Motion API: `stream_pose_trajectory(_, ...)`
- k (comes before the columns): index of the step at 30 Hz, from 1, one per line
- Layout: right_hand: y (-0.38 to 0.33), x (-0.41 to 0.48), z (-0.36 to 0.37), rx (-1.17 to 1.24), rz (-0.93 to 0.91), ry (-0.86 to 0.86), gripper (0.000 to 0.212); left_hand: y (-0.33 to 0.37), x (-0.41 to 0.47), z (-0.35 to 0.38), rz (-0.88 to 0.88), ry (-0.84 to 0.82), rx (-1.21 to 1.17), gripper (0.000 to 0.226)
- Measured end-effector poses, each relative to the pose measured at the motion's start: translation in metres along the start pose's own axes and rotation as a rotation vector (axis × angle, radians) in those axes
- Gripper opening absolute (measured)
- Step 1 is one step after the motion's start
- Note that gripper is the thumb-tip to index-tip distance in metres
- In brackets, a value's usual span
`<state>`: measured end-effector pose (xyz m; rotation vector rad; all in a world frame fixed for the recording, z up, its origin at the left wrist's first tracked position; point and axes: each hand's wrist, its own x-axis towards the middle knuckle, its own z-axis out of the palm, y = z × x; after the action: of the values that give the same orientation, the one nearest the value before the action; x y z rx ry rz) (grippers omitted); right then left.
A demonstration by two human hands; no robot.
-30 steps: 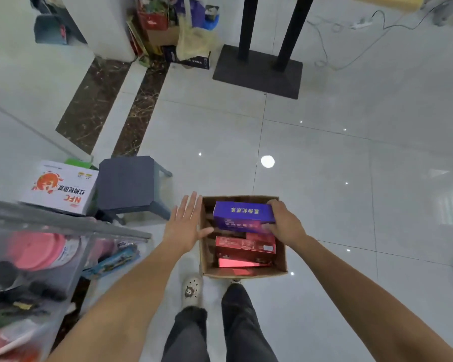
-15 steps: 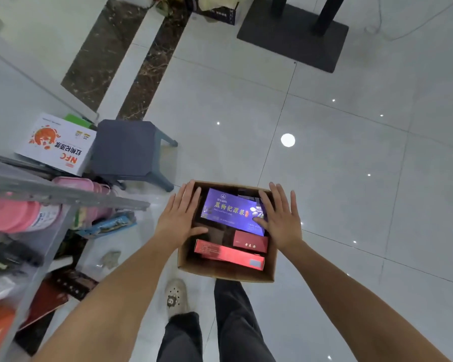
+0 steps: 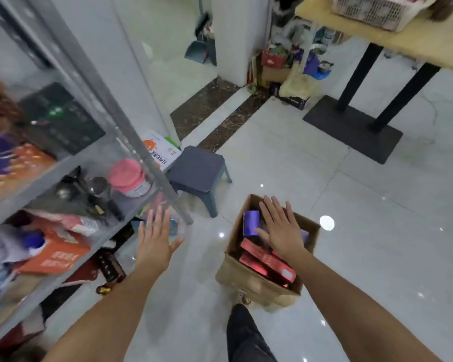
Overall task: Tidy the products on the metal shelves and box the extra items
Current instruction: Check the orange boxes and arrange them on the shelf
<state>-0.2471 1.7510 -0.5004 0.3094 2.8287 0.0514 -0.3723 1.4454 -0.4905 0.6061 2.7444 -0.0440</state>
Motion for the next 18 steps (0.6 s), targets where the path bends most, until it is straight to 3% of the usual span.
stream_pose_trajectory(8, -0.240, -0.041, -0.087, -0.019, -0.520, 0.201, 0.077, -0.164, -0.236, -0.007, -0.502, 0.151, -0.026, 0.114)
stream_pose_trajectory(14, -0.453, -0.144, -0.142, -0.016, -0.910, 0.364, 0.076, -0.265, -0.446, -0.003, -0.903, 0.297, 0.020, 0.092)
stream_pose_trajectory(18, -0.557, -0.193, -0.168, -0.038, -1.067, 0.430, 0.070, -0.314, -0.545, -0.012, -1.084, 0.415, 0.026, 0.079)
